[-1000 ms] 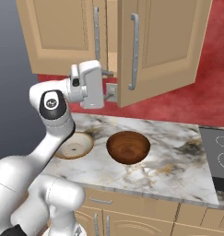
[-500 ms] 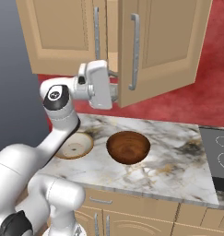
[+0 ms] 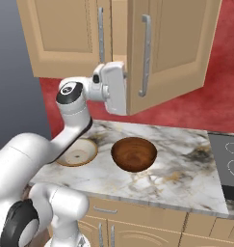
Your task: Open the cabinet. Pick the bowls from the counter and place them in the cabinet. Then close the cabinet.
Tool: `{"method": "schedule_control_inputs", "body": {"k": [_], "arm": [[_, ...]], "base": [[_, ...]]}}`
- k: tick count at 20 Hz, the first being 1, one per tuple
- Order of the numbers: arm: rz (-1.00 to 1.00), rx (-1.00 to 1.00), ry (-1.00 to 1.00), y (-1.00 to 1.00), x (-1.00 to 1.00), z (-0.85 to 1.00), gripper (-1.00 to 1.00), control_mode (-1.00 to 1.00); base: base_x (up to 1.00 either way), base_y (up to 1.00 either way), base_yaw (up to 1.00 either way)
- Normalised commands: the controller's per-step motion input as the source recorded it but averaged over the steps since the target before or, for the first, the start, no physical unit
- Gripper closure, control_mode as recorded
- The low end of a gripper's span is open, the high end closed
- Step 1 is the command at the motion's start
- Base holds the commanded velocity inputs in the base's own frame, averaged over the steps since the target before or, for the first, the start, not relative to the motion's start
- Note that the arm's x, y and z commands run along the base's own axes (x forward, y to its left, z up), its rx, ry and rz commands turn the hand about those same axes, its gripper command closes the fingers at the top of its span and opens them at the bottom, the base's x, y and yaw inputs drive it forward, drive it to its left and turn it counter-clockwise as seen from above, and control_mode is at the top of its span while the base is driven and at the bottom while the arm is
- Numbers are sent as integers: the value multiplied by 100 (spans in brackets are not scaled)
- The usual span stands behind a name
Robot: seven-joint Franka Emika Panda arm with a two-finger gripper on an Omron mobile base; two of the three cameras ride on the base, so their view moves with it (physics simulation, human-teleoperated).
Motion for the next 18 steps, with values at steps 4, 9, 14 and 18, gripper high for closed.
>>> {"method": "schedule_control_inputs", "body": {"k": [4, 9, 14, 18], "arm": [[-19, 0, 3, -47, 0, -7, -100, -100], [-14, 0, 0, -41, 0, -18, -100, -100], [-9, 0, 0, -39, 0, -19, -100, -100], [-7, 0, -2, -36, 0, -15, -100, -100]], "base": [[0, 0, 0], [0, 0, 0], [0, 0, 0], [0, 0, 0]]}}
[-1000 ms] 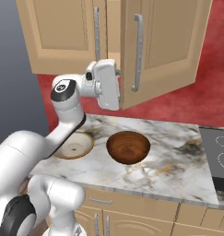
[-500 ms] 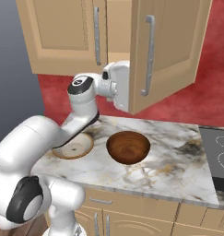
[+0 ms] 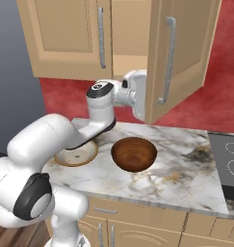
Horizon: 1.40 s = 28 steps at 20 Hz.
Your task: Open the cabinet. Pick the bowls from the counter and place them in the cabinet. Then close the cabinet.
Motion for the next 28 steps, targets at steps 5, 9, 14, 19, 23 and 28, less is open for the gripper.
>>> {"method": "schedule_control_inputs", "body": {"k": [5, 9, 14, 19, 23, 28], "arm": [[-5, 0, -6, -36, 0, -3, -100, -100], [-3, 0, -7, -38, 0, 0, -100, -100], [-3, 0, -3, -32, 0, -5, -100, -100], [0, 0, -2, -4, -2, -8, -100, -100], [4, 0, -27, 50, -33, -1, -100, -100], [10, 1, -35, 54, -36, 0, -100, -100]], "base": [[0, 0, 0], [0, 0, 0], [0, 0, 0], [0, 0, 0], [0, 0, 0], [0, 0, 0]]}}
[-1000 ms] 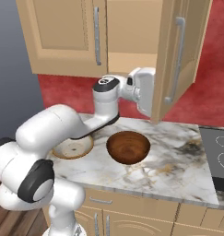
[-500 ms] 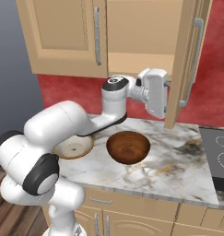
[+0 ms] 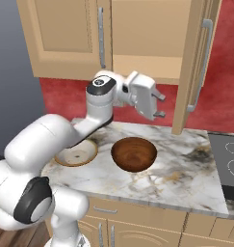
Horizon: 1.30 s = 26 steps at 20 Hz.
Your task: Open the cabinet. Pick the bowls from the counter and place them in the cabinet. Then close the cabinet.
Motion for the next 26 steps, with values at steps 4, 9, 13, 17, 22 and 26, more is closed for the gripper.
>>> {"method": "schedule_control_inputs", "body": {"k": [4, 9, 13, 17, 22, 26], "arm": [[14, 8, -36, 50, -18, 0, -100, -100], [33, 8, -27, 23, 0, 10, -100, -100], [46, 0, -18, 9, 0, 6, -100, -100], [53, 0, -14, 0, -6, 0, -100, -100], [57, 3, -10, 2, -1, 0, -100, -100], [43, 13, 0, 11, 0, 9, -100, -100]], "base": [[0, 0, 0], [0, 0, 0], [0, 0, 0], [0, 0, 0], [0, 0, 0], [0, 0, 0]]}}
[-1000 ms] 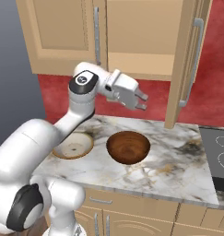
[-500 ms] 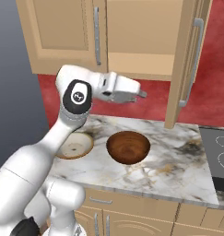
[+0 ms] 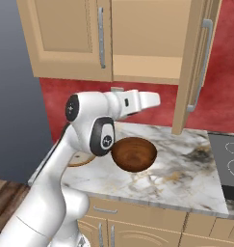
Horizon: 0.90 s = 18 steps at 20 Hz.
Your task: Open the cabinet. Pick the bowls from the counter and place them in the cabinet. Then close the cabinet.
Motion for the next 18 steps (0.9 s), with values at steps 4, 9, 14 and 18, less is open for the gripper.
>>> {"method": "schedule_control_inputs", "body": {"k": [4, 9, 14, 18], "arm": [[25, 13, 0, 33, 1, 18, -100, -100], [13, 13, 0, 41, 1, 22, -100, -100], [9, 11, 0, 41, 0, 17, -100, -100], [8, 13, 0, 27, 0, 16, -100, -100]], "base": [[0, 0, 0], [0, 0, 0], [0, 0, 0], [0, 0, 0]]}}
